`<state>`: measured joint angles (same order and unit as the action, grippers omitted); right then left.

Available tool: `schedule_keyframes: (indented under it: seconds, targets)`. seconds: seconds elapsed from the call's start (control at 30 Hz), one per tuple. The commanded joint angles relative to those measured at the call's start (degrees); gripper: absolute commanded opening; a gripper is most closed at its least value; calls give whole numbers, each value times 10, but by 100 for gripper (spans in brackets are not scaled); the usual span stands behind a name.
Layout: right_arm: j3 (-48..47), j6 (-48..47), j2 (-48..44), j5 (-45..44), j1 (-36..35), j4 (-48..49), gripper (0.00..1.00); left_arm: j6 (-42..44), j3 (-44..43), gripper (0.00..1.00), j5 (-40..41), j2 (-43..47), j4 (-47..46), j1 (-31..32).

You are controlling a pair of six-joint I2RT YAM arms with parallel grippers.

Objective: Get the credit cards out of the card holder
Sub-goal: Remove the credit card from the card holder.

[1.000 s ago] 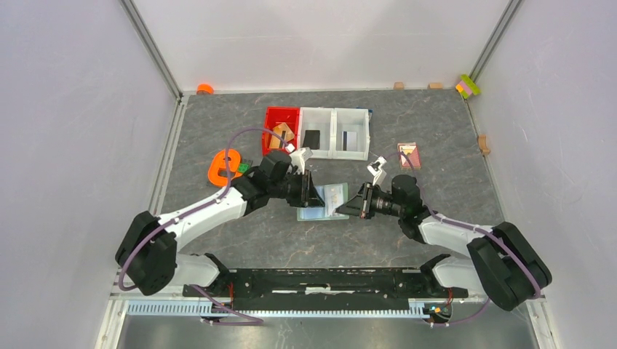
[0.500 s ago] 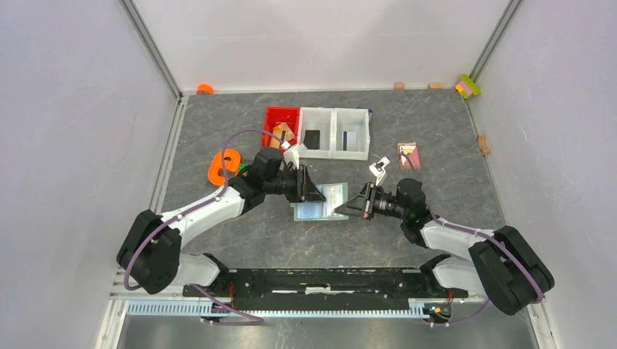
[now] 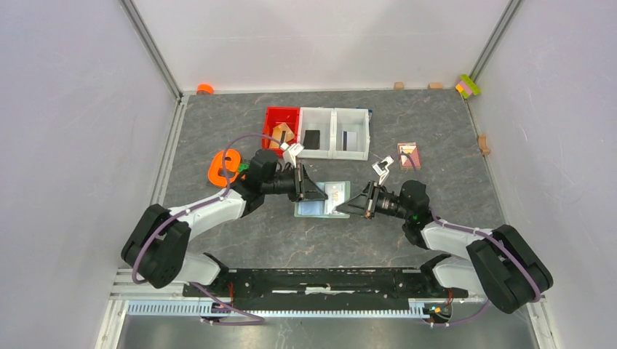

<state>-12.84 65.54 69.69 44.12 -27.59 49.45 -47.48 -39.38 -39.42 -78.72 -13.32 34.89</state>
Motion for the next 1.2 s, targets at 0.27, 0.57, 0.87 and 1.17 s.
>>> schedule_keyframes:
  seconds: [0.27, 0.57, 0.87, 1.17]
  targets:
    - [17, 86, 42, 35, -8, 216, 0, -172, 41, 24, -109, -33, -290, -2]
    - [7, 74, 50, 37, -8, 203, 0, -187, 35, 11, -133, -59, -308, -1]
    - [1, 42, 41, 32, -7, 158, 21, -182, 41, 2, -138, -65, -305, -9]
    - [-14, -50, 16, 13, 1, 23, 17, -123, 50, 2, -129, -44, -217, -30]
